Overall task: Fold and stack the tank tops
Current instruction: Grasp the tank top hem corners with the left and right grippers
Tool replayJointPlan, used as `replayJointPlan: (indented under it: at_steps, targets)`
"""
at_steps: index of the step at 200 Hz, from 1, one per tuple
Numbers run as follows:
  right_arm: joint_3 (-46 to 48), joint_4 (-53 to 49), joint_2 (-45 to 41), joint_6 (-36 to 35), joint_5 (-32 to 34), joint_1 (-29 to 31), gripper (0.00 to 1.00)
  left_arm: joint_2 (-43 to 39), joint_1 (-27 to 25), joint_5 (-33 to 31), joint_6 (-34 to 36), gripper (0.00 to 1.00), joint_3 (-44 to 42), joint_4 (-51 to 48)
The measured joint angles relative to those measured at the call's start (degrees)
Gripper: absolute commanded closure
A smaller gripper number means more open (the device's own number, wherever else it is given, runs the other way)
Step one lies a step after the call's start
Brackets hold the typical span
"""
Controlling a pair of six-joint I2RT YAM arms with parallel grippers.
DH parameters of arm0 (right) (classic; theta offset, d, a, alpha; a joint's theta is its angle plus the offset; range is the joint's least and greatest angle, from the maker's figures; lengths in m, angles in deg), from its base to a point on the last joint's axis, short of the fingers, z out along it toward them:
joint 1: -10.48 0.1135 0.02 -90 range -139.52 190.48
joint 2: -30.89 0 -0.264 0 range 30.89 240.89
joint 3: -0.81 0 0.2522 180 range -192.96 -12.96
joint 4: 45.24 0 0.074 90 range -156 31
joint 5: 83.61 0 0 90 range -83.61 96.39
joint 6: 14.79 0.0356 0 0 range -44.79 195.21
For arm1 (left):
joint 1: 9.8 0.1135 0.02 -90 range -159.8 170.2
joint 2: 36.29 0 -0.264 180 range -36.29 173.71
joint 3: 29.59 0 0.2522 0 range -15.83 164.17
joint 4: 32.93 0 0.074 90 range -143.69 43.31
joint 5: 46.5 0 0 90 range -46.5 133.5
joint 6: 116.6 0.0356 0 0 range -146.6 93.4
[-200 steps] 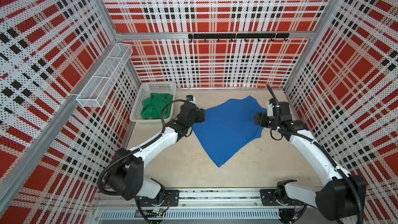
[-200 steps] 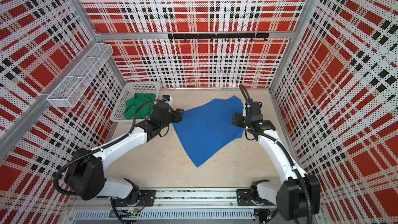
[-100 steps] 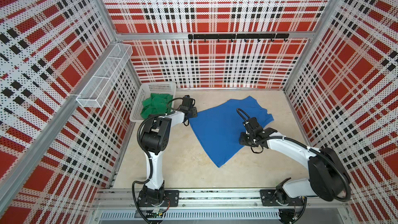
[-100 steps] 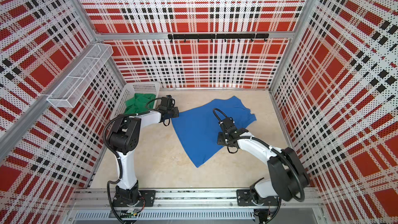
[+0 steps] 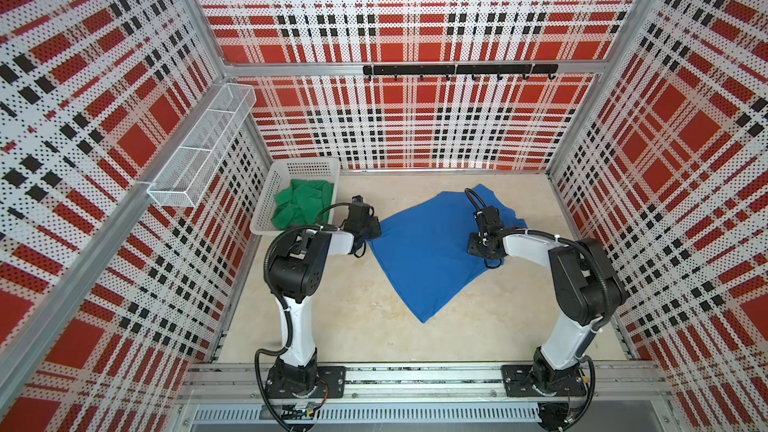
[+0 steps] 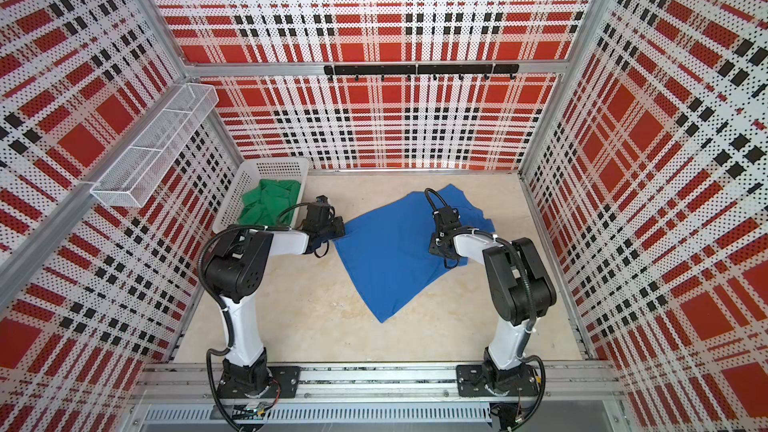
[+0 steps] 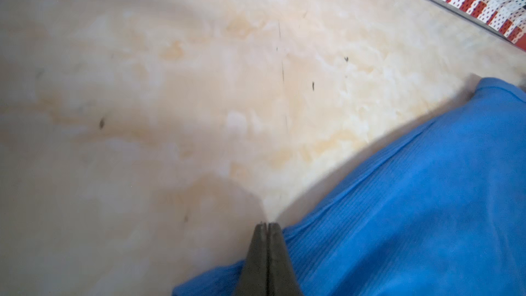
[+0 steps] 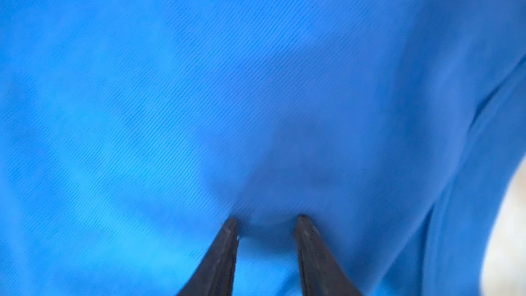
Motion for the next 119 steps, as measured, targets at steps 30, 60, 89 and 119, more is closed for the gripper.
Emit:
replayJointPlan:
  at_steps: [30,60,89,119]
  targets:
    - [-8.2,-0.6,6.3,-4.9,-1.0,-2.5,0.61,-6.5,-1.6,0.4,-3.5,1.00,-11.7,6.1]
    - [-19.5,-2.2,14.3,-10.5,-2.6,-3.6,0.58,-13.6,-4.3,0.5,-8.5,1.00,-24.5,13.6]
    - [-27.0,-7.1,17.6,-14.2,-3.7,-3.9,0.45,-19.7,-8.1,0.2,-13.5,1.00,-31.2,14.9]
    - [-18.2,-13.4,6.1,-14.4,-2.4,-3.3,0.33,-23.7,-12.3,0.2,-16.0,0.73,-31.0,8.3]
